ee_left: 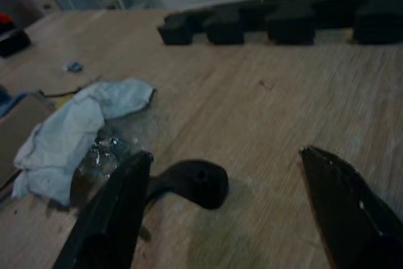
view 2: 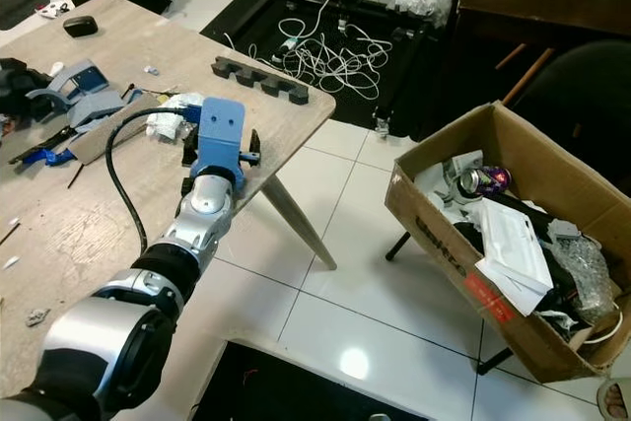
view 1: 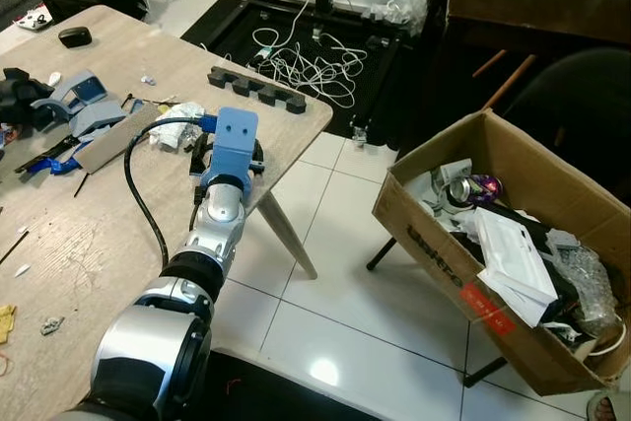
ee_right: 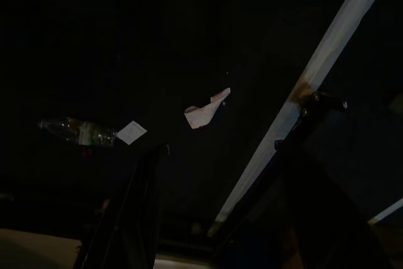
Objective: Picking trash to rubbish bin
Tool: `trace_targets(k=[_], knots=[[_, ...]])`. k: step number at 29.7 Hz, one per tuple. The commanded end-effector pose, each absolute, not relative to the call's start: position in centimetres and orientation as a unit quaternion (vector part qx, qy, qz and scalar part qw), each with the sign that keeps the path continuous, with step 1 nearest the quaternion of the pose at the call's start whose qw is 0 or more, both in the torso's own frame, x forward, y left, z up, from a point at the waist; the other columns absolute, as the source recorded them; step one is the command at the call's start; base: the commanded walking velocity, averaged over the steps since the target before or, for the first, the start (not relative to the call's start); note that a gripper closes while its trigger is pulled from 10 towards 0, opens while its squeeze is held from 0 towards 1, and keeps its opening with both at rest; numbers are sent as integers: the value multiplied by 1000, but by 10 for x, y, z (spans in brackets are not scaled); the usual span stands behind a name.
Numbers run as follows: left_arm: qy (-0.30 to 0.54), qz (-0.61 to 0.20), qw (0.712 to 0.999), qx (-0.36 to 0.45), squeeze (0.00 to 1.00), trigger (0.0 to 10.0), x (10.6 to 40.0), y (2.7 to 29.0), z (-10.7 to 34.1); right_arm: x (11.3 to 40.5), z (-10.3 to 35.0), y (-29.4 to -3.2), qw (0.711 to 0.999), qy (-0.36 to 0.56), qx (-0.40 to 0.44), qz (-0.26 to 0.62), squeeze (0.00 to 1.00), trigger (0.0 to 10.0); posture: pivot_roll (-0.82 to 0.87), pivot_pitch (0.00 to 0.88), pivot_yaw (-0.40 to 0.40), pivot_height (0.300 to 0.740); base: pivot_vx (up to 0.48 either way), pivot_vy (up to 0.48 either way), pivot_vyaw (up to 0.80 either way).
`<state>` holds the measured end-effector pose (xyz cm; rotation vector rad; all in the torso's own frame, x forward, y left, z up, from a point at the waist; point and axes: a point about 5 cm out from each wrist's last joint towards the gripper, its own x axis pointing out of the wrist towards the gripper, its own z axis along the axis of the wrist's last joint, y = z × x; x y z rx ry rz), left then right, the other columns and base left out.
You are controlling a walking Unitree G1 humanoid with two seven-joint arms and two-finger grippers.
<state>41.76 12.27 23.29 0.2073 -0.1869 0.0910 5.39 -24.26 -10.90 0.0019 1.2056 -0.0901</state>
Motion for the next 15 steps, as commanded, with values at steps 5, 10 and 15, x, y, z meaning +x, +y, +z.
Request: trace_targets(k=[5, 10, 15], knots=[[-37, 51, 997, 43, 0, 10000, 419, 128, 220, 24, -113, -240, 802, 595, 11, -52, 0, 10000, -310, 442, 86, 740, 0, 0, 0], [-39, 53, 998, 15, 0, 10000, 421, 130, 227, 19, -113, -239, 802, 595, 13, -53, 0, 10000, -324, 462, 87, 740, 0, 0, 0], [-59, 61, 996, -2, 0, 10000, 423, 138, 240, 14, -113, -240, 801, 597, 14, -54, 0, 10000, -332, 475, 86, 740, 0, 0, 0]])
